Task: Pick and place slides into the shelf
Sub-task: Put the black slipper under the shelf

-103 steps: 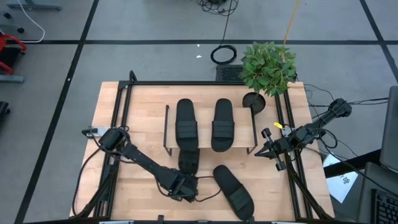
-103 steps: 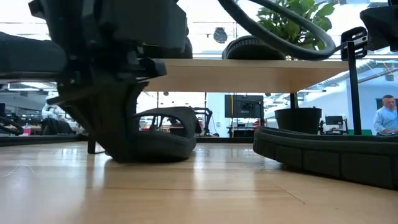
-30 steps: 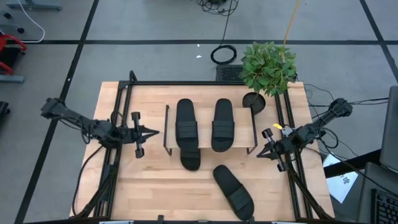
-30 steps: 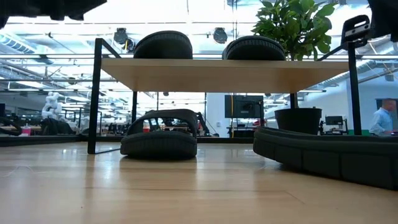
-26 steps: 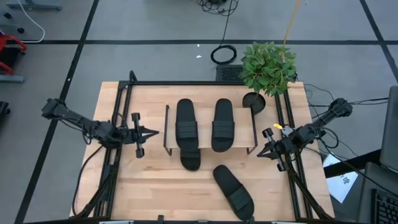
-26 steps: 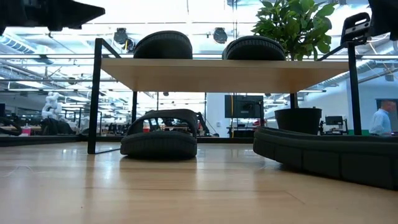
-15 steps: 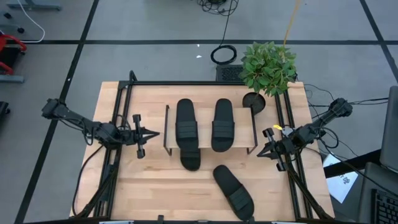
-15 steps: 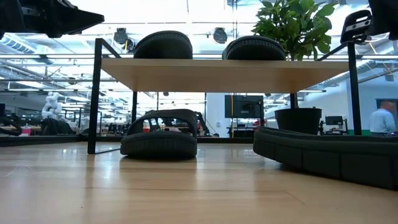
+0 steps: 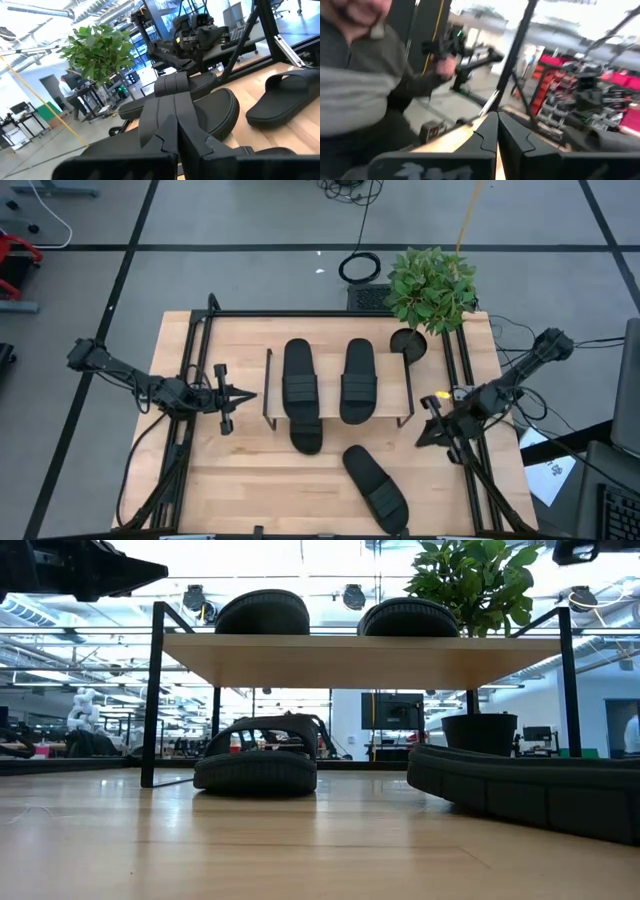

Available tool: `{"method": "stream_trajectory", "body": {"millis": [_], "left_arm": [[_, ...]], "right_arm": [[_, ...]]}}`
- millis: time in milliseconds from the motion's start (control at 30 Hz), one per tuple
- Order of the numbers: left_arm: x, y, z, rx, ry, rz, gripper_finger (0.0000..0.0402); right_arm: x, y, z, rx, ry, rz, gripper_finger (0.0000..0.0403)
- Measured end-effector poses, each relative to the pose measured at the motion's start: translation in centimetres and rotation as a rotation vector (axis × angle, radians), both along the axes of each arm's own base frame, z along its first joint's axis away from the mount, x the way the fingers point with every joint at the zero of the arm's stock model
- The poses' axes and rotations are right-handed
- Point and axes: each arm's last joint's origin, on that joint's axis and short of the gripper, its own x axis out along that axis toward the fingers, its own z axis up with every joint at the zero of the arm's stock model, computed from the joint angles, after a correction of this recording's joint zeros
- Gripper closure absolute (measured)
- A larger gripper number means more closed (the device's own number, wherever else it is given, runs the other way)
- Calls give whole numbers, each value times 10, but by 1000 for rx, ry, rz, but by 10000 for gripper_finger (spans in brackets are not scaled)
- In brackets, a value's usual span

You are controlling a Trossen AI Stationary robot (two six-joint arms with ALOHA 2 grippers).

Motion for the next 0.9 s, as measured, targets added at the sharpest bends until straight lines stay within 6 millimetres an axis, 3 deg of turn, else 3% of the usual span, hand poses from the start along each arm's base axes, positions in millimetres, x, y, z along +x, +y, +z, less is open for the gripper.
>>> {"method": "stream_trajectory", "body": {"millis": [300,500,600,900], "left_arm": [[0,0,-5,-35,50,-3,376],[0,0,-8,-50,77,-3,385],[0,0,-9,-58,81,-4,394],[0,0,-9,-80,82,-4,384]], "right_arm": [[23,51,48,-171,121,-152,314],[18,94,78,-369,71,-420,251],[12,108,81,-406,64,-555,231],[-11,145,72,-305,46,-670,186]]}}
